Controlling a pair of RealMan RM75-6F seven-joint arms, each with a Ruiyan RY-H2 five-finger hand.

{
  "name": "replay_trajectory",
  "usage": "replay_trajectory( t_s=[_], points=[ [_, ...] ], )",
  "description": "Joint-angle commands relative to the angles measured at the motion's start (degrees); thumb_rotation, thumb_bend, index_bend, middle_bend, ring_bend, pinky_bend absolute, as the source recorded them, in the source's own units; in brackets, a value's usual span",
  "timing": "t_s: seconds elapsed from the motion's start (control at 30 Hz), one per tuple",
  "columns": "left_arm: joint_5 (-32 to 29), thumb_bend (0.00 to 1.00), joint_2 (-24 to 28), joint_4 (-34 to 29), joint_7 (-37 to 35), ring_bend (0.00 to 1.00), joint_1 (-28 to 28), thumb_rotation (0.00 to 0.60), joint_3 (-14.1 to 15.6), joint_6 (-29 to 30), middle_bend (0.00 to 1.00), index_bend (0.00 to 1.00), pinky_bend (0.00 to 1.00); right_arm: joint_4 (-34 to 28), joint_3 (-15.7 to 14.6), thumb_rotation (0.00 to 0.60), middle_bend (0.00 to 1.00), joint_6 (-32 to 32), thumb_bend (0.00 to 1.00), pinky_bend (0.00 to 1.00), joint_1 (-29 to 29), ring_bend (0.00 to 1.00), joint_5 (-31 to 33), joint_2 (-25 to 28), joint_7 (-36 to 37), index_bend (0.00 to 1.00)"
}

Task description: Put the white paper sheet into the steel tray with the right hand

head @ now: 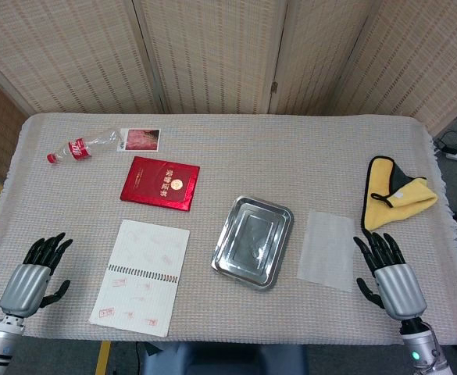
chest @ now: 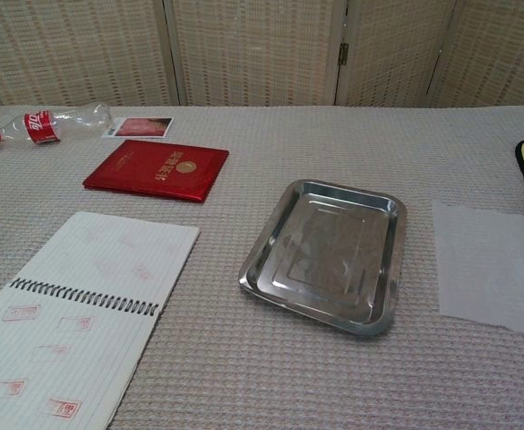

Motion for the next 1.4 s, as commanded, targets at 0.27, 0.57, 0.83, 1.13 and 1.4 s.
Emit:
replay_trajectory(
  t_s=[0.27, 0.57, 0.83, 1.13, 1.4],
  points=[
    [0.0, 0.44, -0.3, 0.2, 0.1, 0.00, -0.1, 0.600, 0.0, -0.2, 0.00, 0.00, 0.00, -1.0, -0.3, 0.600, 0.00, -1.3, 0.40, 0.00, 0.2, 0.00, 0.9, 0.9, -0.2, 0.00],
    [0.2, 0.44, 0.6, -0.1, -1.9, 0.00, 0.0, 0.600, 0.1, 0.2, 0.00, 0.00, 0.00, -1.8, -1.6, 0.600, 0.00, -3.5, 0.40, 0.00, 0.3, 0.00, 0.6, 2.2, -6.4, 0.01],
    [1.2, 0.44, 1.9, -2.2, -0.2, 0.00, 1.7, 0.600, 0.3, 3.6, 0.00, 0.00, 0.00, 4.0, -4.0, 0.600, 0.00, -4.4, 0.40, 0.00, 0.6, 0.00, -1.8, 1.5, -1.1, 0.20],
    [1.9, 0.44, 1.4, -2.3, 0.1, 0.00, 1.0, 0.600, 0.6, 2.3, 0.00, 0.00, 0.00, 14.0, -6.2, 0.600, 0.00, -4.5, 0.40, 0.00, -0.6, 0.00, -2.5, -2.1, 4.7, 0.34],
    [2.6, 0.48, 1.7, -2.6, -0.7, 0.00, 1.1, 0.600, 0.7, 3.0, 0.00, 0.00, 0.00, 21.6, -5.6, 0.600, 0.00, -5.2, 0.40, 0.00, -0.9, 0.00, -0.9, -7.2, 8.3, 0.36]
  ],
)
